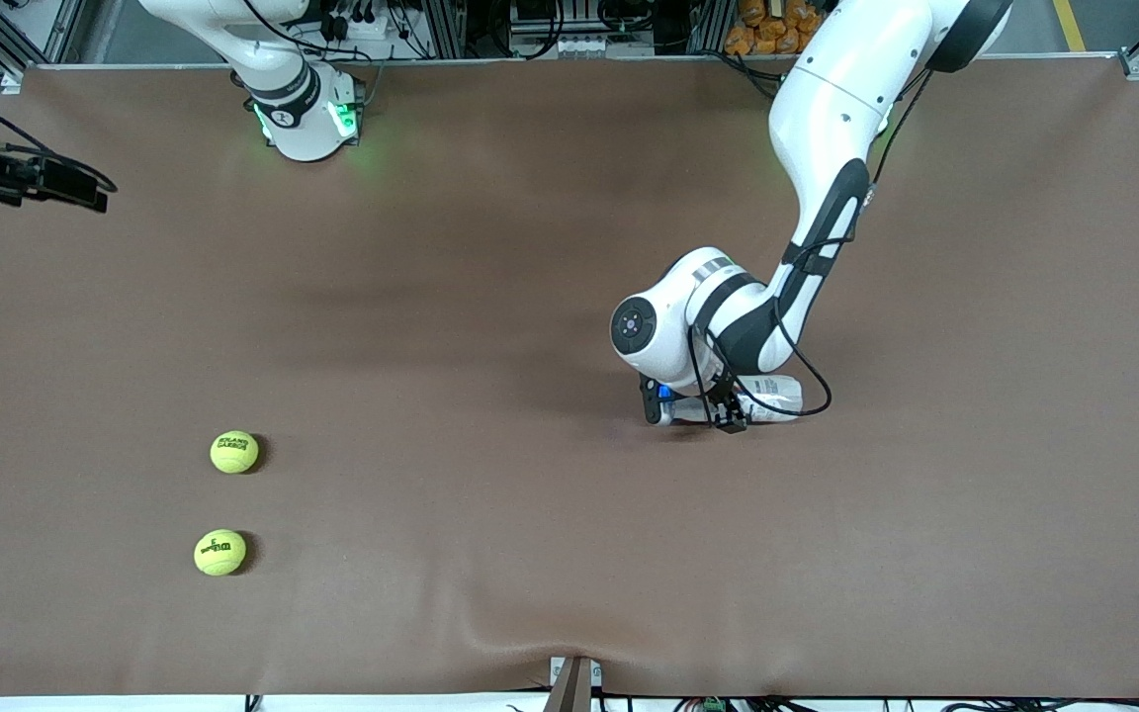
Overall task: Insert tennis ball vertically with right arm
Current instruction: 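Lift the upright can with the left gripper while the right gripper reaches the balls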
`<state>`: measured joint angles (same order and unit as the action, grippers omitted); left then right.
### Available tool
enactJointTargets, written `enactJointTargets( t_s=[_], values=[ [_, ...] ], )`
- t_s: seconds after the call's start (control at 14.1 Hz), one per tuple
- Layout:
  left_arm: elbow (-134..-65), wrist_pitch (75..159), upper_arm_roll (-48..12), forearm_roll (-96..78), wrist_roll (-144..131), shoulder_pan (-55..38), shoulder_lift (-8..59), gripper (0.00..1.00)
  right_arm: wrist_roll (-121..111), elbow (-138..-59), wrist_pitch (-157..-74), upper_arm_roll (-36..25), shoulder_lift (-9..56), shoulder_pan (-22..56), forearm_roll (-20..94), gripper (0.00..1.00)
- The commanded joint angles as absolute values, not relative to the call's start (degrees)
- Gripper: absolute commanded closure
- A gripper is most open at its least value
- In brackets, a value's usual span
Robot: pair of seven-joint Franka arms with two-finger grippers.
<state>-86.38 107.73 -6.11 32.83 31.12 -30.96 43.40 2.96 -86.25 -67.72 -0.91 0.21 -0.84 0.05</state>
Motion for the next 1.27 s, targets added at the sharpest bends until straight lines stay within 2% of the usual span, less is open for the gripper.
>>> enactJointTargets(
  t_s=[0.0,0.28,0.5,0.78,1.06,1.2],
  values=[
    [-84.82,107.31,-7.11,31.47,30.85,-31.02,41.14,0.19,4.13,-85.17,-62.34,-0.97,0.61,0.53,-0.18,0.0],
    [-80.52,109.59,-9.67,23.23,29.89,-30.76,40.43,0.2,4.31,-85.52,-54.51,-1.05,2.37,1.58,-0.18,0.0],
    [-78.93,115.46,-9.84,17.24,29.53,-30.76,40.08,0.21,4.31,-85.08,-54.05,-1.14,5.79,0.88,-1.31,0.0],
    [-79.19,128.64,-9.75,12.75,26.21,-31.55,40.08,0.21,4.04,-80.96,-59.83,-1.49,12.2,0.27,-1.58,0.0],
    [-79.54,140.68,-11.69,8.11,23.29,-31.64,40.52,0.21,4.3,-80.6,-70.98,-1.49,20.02,0.44,-9.56,0.0],
    [-79.98,145.96,-11.69,4.5,21.9,-32.86,41.13,0.21,4.39,-80.68,-77.14,-1.41,21.53,0.09,-8.62,0.0]
  ],
)
